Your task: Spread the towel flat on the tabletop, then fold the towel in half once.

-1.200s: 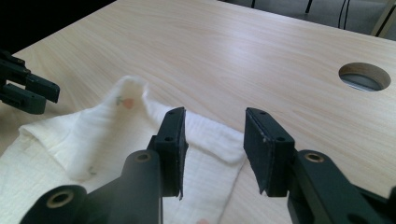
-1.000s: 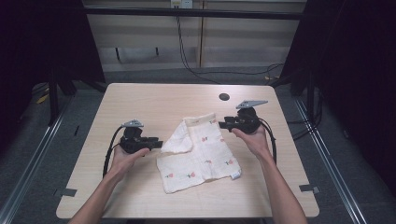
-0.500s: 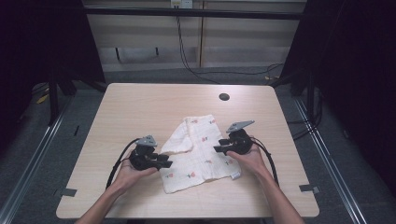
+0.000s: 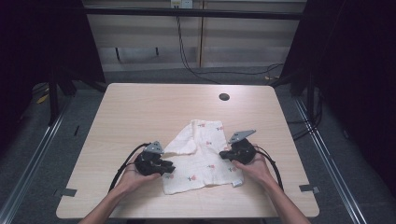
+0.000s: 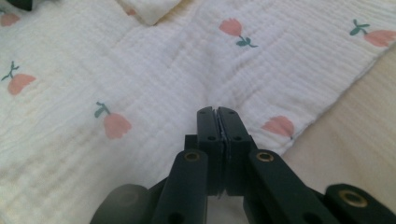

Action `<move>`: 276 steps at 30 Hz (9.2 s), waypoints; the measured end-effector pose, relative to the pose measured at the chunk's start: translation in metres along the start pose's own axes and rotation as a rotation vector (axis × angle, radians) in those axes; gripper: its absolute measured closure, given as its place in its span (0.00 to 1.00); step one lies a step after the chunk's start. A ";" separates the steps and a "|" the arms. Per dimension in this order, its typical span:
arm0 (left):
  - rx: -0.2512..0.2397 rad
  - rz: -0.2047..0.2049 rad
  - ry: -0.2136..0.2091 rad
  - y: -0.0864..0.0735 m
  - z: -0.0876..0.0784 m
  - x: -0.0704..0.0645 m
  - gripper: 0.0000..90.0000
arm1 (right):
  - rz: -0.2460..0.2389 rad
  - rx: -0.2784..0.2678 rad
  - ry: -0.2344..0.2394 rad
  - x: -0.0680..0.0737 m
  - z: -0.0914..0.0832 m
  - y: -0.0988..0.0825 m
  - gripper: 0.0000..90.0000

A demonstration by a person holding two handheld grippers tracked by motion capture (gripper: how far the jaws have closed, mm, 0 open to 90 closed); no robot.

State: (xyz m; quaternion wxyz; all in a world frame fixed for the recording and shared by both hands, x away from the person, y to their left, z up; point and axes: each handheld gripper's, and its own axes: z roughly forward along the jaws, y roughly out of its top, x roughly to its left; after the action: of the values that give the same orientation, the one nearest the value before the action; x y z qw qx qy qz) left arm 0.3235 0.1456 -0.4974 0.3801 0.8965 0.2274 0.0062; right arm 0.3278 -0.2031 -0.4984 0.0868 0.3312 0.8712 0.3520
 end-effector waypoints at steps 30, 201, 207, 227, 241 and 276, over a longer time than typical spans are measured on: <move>-0.065 0.035 -0.050 0.056 0.015 -0.013 0.83 | 0.053 -0.091 0.050 0.033 -0.039 -0.024 0.71; -0.119 -0.204 0.130 0.013 -0.022 0.085 0.70 | 0.175 -0.066 -0.045 -0.062 -0.010 0.014 0.77; -0.108 -0.214 0.128 0.012 -0.017 0.089 0.68 | 0.173 -0.073 -0.044 -0.063 -0.002 0.016 0.74; -0.064 -0.210 0.144 0.012 -0.003 0.090 0.65 | 0.144 -0.028 -0.060 -0.057 0.010 0.012 0.93; -0.119 -0.192 0.091 0.014 -0.008 0.088 0.98 | 0.173 -0.046 -0.013 -0.059 0.008 0.012 0.97; -0.284 -0.137 0.133 0.056 -0.056 0.090 0.98 | 0.177 -0.229 -0.030 -0.072 -0.034 0.041 0.97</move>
State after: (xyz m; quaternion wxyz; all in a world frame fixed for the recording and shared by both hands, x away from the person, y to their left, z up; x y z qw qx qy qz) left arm 0.4167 0.1865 -0.4340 0.4866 0.8138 0.3097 0.0718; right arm 0.3910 -0.2465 -0.4516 0.1056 0.3998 0.7912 0.4506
